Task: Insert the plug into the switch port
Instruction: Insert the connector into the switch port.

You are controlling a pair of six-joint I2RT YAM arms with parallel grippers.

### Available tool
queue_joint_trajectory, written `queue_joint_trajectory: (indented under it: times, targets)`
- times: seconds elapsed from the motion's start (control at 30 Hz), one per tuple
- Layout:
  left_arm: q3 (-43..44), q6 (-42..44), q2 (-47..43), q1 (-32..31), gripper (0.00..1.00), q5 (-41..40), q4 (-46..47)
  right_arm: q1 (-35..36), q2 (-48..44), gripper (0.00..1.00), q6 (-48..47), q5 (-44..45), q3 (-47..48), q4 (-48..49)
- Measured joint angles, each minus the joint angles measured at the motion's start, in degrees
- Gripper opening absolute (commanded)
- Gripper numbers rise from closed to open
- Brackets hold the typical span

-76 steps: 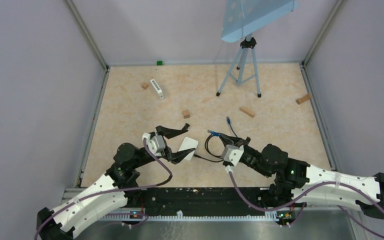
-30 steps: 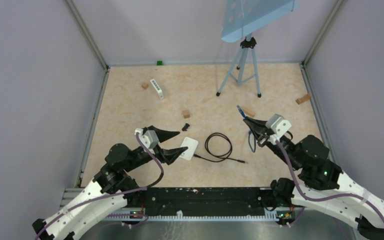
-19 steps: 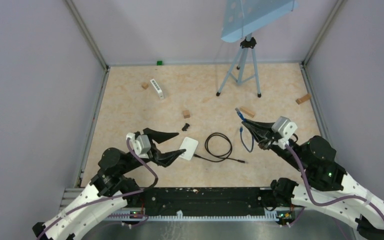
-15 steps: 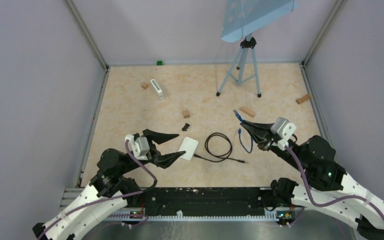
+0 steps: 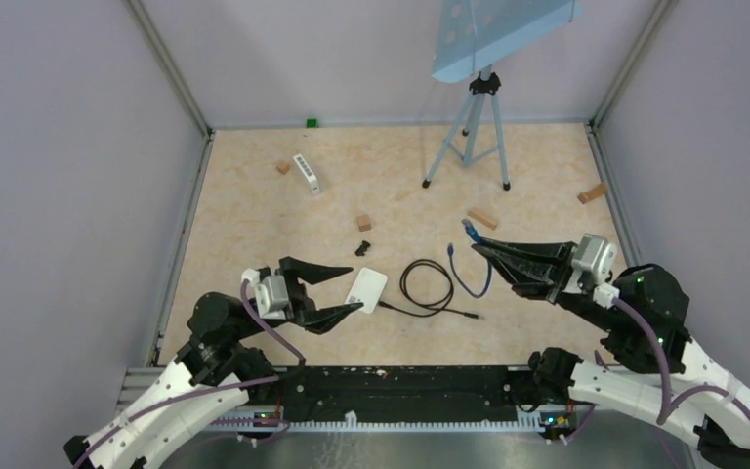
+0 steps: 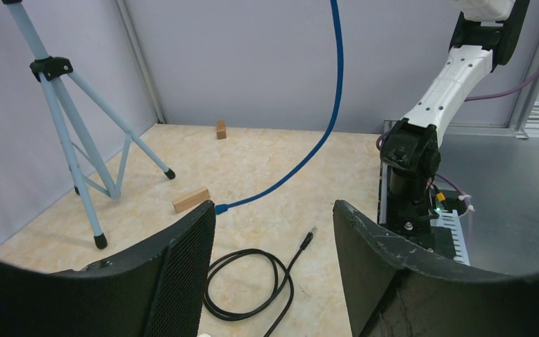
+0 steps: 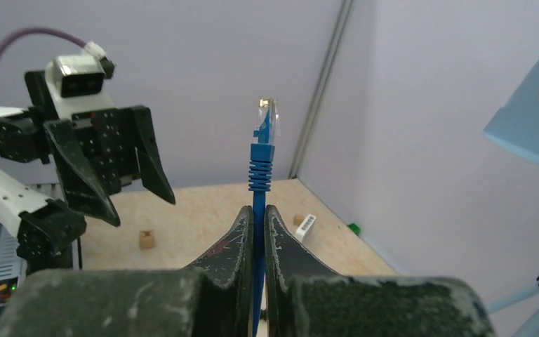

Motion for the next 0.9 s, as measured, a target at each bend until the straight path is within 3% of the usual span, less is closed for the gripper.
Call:
queue_joint_trajectory:
  times: [0.17, 0.3, 0.43, 0.63, 0.9]
  targets:
    - [-2.29, -1.95, 0.00, 0.00, 0.71, -0.15, 1.07, -0.02, 0.76, 0.00, 1.90, -4.55, 2.82, 3.52]
    - [-5.84, -7.28, 0.02, 0.00, 0.81, -2.45, 3.34, 0.00, 1.62, 0.00, 2.95, -9.07, 4.33, 7.23]
    - [-11.19, -16.44, 0.50, 0.00, 0.84, -4.59, 8.20, 0.00, 2.67, 0.00, 4.15, -14.12, 4.35, 11.19]
    - [-19.32, -29.77, 0.96, 0.00, 0.99, -7.89, 15.21, 0.00, 4.79, 0.00, 5.88, -19.23, 4.09, 15.21]
    - [-24.59, -45.33, 7.13, 0.00, 0.99, -13.75, 31.65, 0.00, 5.92, 0.00, 10.32, -23.69, 2.64, 26.36]
